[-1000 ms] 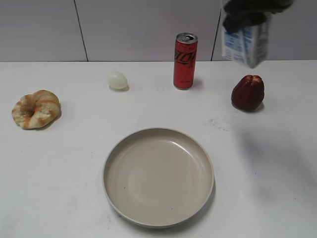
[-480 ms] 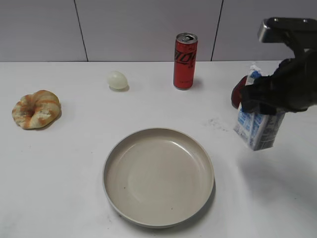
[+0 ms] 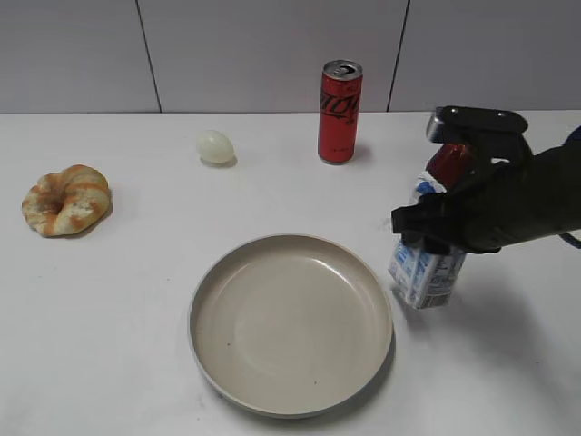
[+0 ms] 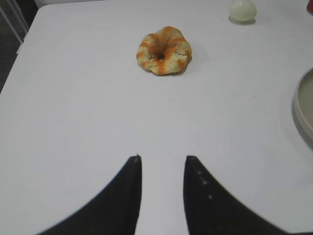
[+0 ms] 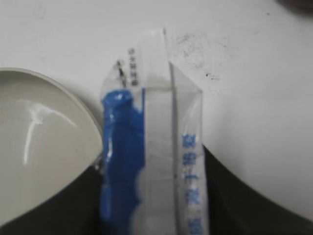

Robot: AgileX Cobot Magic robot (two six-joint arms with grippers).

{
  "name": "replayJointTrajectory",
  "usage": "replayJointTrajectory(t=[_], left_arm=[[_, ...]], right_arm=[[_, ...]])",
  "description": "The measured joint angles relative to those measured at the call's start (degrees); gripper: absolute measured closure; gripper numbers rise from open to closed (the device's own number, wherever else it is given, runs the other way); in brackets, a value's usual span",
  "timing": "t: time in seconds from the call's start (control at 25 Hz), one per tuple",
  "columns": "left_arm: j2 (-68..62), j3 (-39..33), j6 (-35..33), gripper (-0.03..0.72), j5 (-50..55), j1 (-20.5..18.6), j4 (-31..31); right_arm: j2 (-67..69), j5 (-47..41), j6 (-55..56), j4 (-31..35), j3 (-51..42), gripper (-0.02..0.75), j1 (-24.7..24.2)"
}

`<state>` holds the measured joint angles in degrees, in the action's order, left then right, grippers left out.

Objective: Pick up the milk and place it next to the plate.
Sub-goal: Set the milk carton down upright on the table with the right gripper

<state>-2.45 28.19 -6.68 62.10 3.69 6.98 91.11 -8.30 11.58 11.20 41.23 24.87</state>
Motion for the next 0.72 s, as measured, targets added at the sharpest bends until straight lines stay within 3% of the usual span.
replayJointTrajectory(t=[0.4, 0.72], left_arm=[[0.00, 0.00, 0.00, 0.459, 0.00, 0.00, 0.00], [0.00, 0.00, 0.00, 0.459, 0.00, 0.00, 0.00]], right_arm=[[4.19, 4.51, 0.00, -2.99, 0.00, 0.434, 1.40], [4.91, 5.95, 0.00, -3.04, 0.00, 0.288, 1.51]])
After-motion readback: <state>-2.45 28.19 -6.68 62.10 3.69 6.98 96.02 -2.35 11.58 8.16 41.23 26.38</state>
